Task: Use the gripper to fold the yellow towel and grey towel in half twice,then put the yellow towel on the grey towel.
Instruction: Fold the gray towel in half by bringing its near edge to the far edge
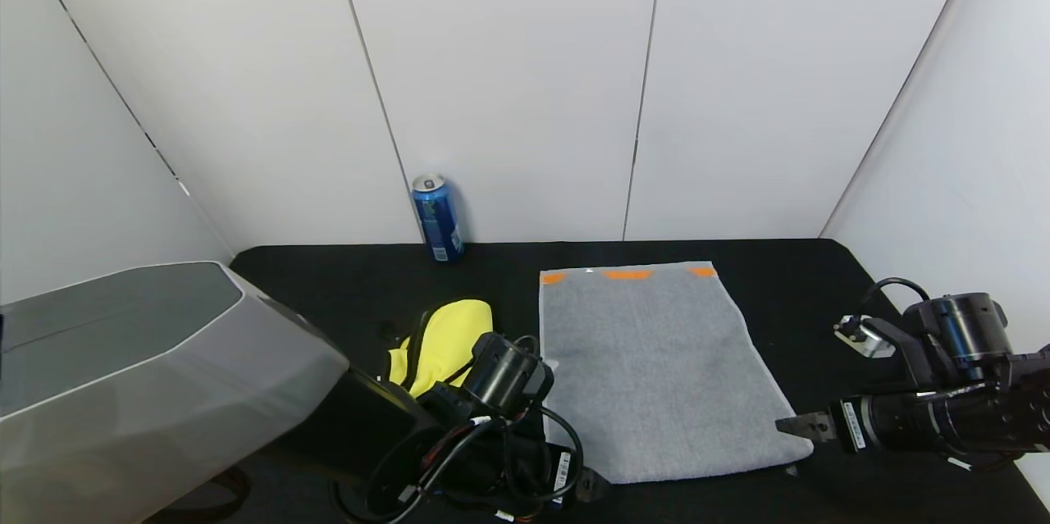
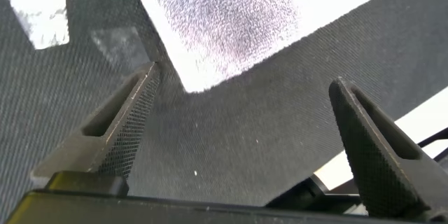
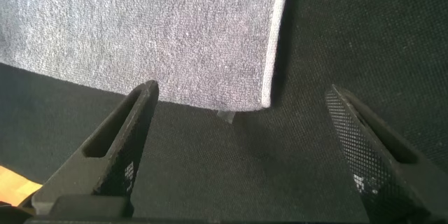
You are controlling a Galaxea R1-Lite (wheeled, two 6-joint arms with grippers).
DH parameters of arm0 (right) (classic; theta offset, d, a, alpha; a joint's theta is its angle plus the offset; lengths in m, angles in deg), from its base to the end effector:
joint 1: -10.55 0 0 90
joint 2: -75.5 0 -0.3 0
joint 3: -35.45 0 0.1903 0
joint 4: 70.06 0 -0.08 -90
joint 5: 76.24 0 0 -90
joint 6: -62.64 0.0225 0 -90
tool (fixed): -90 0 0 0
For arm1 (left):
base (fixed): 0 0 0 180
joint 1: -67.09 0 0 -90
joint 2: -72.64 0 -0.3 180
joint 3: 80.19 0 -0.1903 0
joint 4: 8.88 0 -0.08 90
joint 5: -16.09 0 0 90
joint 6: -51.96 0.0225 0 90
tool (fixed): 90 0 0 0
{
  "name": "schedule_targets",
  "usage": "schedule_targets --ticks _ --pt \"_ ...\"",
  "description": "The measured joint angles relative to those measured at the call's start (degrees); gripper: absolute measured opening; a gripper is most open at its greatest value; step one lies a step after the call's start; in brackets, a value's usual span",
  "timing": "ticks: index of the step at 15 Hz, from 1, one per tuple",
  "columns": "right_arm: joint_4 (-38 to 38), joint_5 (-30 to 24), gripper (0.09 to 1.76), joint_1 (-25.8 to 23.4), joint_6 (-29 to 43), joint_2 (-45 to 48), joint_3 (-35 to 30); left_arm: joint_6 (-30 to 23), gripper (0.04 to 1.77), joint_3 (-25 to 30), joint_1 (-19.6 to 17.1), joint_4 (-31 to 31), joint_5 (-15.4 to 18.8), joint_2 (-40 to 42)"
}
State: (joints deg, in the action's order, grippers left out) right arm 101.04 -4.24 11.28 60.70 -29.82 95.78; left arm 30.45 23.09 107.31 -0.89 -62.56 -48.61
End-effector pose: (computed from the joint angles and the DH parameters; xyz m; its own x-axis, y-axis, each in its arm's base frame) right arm 0.2735 0.0104 0.0729 0.5565 0.3161 -0.7683 -0.2215 0.9478 0.2296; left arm 0.2670 -0.2316 0.0420 0.3285 -0.5355 -0.7780 0.4519 0.8124 -0.3684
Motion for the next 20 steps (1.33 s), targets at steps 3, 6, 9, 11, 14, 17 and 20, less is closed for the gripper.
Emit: schedule_targets --ticks 3,6,9,11,14,17,20 --pt "0.02 -0.06 1.71 0.0 0.02 -0.06 -0.04 0.99 1.72 -0.83 0.0 -0.04 0.06 -1.08" --pt "0.2 -0.09 1.71 0.0 0.02 -0.39 -0.06 1.17 1.72 -1.74 0.1 -0.01 0.09 -1.68" --pt "0.2 -0.06 1.71 -0.13 0.05 -0.61 -0.09 1.08 1.72 -2.73 0.13 0.02 0.06 -2.35" --pt "0.17 -0.09 1.71 -0.33 0.09 -0.74 -0.13 1.12 1.72 -3.12 0.13 -0.01 0.04 -2.79" --pt "0.22 -0.06 1.71 -0.52 0.05 -0.91 -0.15 1.17 1.56 -3.23 0.11 -0.04 -0.09 -3.17" --pt "0.2 -0.09 1.71 -0.55 0.0 -1.18 -0.09 1.48 1.09 -3.22 0.13 0.07 -0.07 -3.41" --pt "0.2 0.0 1.71 -0.57 -0.05 -1.44 -0.04 1.54 0.78 -3.15 0.18 0.13 0.02 -3.64"
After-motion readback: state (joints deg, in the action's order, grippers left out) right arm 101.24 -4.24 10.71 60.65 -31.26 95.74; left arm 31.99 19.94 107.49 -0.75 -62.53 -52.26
